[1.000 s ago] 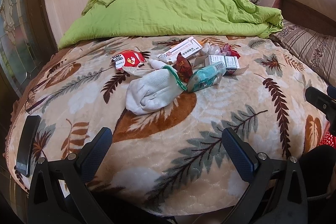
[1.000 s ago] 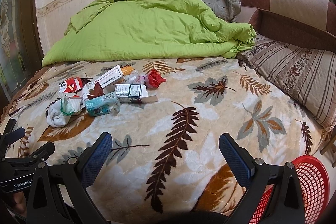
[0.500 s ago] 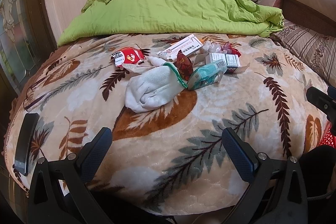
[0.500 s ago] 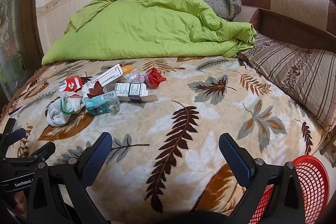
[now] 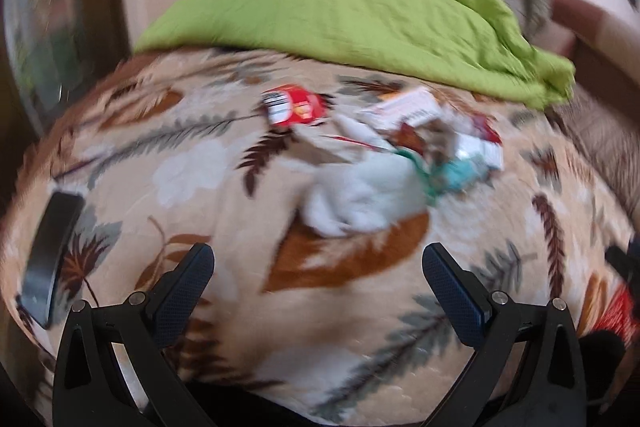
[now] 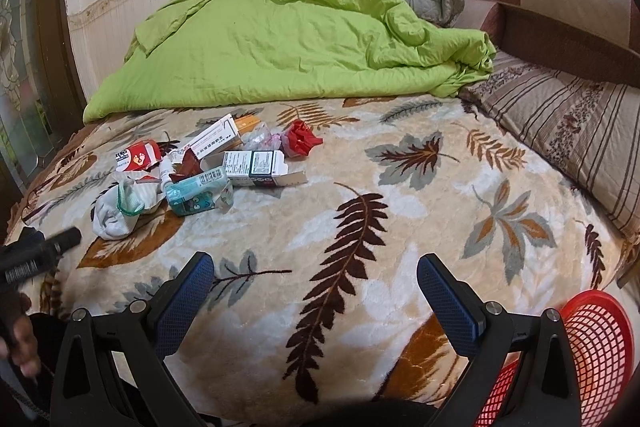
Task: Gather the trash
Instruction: 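Grasp the white sock with the left gripper while the right gripper approaches the teal packet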
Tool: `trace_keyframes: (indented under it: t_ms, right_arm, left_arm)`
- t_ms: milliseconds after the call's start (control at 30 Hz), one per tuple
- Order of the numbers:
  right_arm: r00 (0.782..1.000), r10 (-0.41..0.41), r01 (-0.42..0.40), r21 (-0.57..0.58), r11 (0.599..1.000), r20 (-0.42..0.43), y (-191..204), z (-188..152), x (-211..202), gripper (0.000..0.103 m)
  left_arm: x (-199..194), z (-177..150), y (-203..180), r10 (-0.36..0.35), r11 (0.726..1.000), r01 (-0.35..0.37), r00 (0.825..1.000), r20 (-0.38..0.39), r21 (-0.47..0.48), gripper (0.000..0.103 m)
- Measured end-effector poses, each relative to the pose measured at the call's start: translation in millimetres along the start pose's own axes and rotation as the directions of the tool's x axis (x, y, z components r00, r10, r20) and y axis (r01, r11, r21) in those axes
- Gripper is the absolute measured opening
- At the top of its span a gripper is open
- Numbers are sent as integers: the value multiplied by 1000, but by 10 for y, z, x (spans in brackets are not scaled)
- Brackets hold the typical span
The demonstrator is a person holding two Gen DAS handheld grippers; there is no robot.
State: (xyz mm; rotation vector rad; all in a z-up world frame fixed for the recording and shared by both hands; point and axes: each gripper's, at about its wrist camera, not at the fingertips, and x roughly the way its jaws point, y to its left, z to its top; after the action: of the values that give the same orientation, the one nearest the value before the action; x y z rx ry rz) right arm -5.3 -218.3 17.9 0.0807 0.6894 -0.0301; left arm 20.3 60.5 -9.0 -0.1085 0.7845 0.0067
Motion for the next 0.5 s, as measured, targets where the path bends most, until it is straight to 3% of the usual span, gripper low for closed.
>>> trace_keyframes:
  t_ms: [133,200,333,500]
  right_arm:
    - [1000,-1,1,-6,1000,-10,26,4,16,103]
    - [1000,-4,4,-14,1000,-10,47,-1,16,103]
    - [1000,-10,10,-27,1000,-11,67,8,24,103]
    - [1000,-9,8,-27,1000,-13,72,6,20,103]
  left_arm:
    - [94,132,337,-61,991,55,997,-46,-122,103]
    - [137,207,375,-100,986,92,994,-51,-139,102]
    - [256,327,159,-160,987,160,985,-71,-9,98]
    - [486,361,-176,-138,976,152,985,-100,156,98]
